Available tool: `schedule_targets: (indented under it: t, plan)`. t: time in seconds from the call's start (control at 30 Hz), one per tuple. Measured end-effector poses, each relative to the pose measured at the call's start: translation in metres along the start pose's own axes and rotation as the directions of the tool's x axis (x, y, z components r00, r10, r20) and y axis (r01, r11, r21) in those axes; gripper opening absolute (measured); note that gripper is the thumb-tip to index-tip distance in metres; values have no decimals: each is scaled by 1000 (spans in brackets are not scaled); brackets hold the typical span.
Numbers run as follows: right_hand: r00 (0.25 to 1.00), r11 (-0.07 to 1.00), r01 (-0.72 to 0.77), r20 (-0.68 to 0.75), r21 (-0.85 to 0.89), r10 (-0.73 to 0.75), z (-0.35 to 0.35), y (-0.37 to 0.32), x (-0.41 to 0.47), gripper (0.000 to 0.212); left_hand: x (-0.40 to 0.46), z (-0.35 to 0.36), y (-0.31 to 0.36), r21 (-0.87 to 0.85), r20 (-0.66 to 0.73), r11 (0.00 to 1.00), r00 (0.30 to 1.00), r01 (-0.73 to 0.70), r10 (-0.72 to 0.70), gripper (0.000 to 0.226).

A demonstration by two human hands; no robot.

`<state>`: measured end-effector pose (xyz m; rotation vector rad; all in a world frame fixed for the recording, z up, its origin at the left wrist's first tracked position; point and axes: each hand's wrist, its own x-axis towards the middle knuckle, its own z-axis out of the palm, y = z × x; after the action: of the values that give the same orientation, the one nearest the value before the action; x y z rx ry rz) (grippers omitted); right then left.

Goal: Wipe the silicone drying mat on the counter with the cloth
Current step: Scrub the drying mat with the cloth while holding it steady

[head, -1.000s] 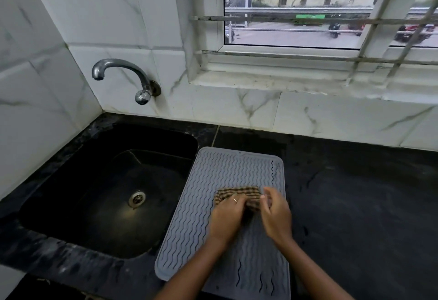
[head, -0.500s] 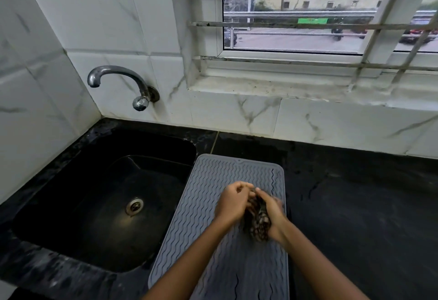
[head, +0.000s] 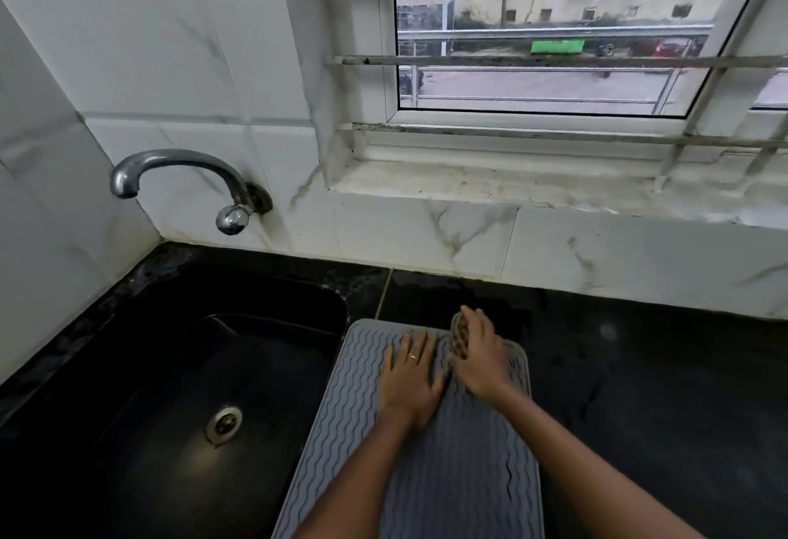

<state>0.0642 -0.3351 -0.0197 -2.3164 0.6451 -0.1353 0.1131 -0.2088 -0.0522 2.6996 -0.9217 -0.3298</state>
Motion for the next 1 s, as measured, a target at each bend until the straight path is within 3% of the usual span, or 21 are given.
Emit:
schedule_targets:
  t: [0.17, 0.27, 0.43, 0.77, 0.9, 1.0]
  plan:
    - [967, 877, 254, 129, -408, -220, 22, 6, 7, 63, 3, 12, -5, -28, -103, 1000, 995, -13, 10, 60]
    - [938, 777, 340, 131, -529, -321, 16, 4, 12, 53, 2, 10, -5, -39, -106, 999, 994, -18, 14, 58]
    - [863, 589, 495, 281, -639, -421, -19, 22, 26, 44, 1, 5, -2, -14, -83, 1000, 997, -9, 8, 58]
    - [912, 497, 406, 307, -767, -271, -83, 74, 17, 49, -2, 4, -1, -24, -88, 1000, 996, -15, 13, 58]
    - [924, 638, 373, 331, -674, -191, -89, 48, 36, 28, 0, 5, -2, 5, -102, 1000, 994, -24, 24, 59]
    - [907, 717, 418, 303, -558, -292, -63, 15, 40, 54, 5, 8, -4, 38, -88, 994, 991, -101, 104, 58]
